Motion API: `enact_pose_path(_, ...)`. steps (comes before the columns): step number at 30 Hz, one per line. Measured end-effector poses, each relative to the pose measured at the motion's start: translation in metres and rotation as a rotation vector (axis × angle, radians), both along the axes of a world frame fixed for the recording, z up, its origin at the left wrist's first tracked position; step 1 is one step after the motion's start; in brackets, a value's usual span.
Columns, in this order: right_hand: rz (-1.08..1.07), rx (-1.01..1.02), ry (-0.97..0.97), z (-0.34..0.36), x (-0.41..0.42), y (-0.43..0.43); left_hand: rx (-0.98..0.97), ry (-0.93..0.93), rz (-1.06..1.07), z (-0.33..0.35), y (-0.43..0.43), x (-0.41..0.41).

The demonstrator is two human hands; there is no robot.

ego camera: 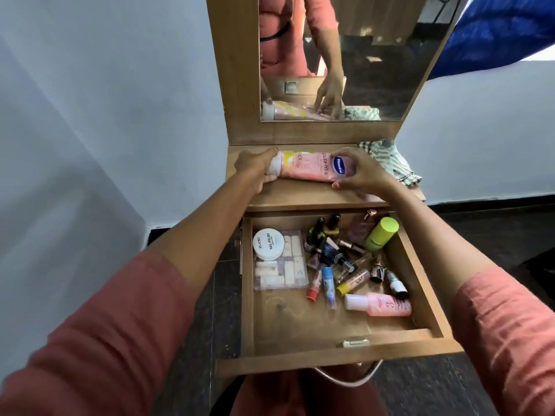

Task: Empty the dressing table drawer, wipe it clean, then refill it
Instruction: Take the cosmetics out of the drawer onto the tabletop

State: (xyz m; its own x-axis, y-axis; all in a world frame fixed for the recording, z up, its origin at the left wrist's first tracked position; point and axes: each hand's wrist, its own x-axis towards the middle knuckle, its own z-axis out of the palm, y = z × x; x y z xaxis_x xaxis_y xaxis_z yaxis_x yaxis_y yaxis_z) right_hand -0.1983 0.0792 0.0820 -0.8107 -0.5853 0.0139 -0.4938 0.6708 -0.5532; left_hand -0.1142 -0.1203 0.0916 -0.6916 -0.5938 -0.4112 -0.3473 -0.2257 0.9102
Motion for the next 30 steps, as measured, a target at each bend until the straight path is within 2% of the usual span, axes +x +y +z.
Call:
enact_pose_path(4, -0.029, -0.022, 0.137, -0.008, -0.012, -0.008, -0.011, 0.025, 0.007, -0.004, 0.000, -0.015)
enact_pose_path(13, -0.105, -0.069, 0.233, -0.017, -0.029, -0.011, -0.365, 0.018, 0.026, -0.007, 0.011, -0.030)
enact_pose_path(21, -0.096, -0.037, 0.290, -0.020, -0.021, -0.011, -0.370, 0.092, 0.048, -0.006, 0.018, -0.028)
enact_pose_path(27, -0.105, -0.069, 0.355, -0.013, -0.001, -0.002, -0.296, 0.152, 0.096, -0.003, 0.025, -0.011)
enact_pose_path(30, -0.081, -0.083, 0.350, -0.006, 0.024, 0.011, -0.432, 0.238, 0.103, -0.005, 0.039, 0.008)
